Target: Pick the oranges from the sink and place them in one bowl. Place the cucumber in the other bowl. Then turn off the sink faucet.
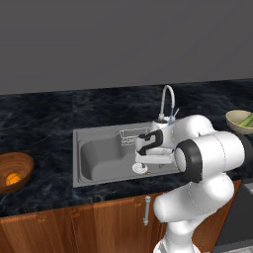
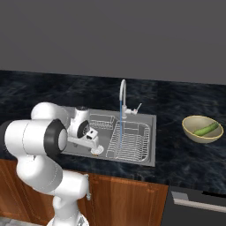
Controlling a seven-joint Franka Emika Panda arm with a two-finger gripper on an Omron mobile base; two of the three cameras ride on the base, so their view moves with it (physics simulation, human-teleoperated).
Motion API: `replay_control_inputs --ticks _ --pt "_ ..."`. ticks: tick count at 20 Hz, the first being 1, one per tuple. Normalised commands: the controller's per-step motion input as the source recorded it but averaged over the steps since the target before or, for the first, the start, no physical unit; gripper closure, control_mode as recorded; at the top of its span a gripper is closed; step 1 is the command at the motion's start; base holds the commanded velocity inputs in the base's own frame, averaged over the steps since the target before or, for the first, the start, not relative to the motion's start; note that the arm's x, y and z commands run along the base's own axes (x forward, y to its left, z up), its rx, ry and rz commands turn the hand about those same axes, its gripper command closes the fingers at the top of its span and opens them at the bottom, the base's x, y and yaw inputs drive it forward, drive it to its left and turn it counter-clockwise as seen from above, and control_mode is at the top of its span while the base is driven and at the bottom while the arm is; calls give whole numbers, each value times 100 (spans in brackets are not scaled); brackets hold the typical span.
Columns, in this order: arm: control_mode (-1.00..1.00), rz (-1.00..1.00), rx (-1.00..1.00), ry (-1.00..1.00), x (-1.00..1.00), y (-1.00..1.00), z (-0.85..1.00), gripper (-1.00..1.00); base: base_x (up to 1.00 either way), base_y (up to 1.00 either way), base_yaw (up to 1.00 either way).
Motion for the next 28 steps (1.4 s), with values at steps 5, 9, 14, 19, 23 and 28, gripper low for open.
replay_control_inputs --ticks 5,9,14,19,23,28 --pt "-100 0 1 -4 0 -4 -13 -100 0 0 0" --pt "-100 0 0 0 5 0 -6 -100 0 0 0" --pt "-100 -1 0 0 23 1 0 -100 0 0 0" --pt "-100 -1 0 0 23 0 0 -100 0 0 0" --pt "-100 -1 0 0 22 0 0 -100 0 0 0" --pt "-100 -3 0 0 18 -3 0 -100 0 0 0"
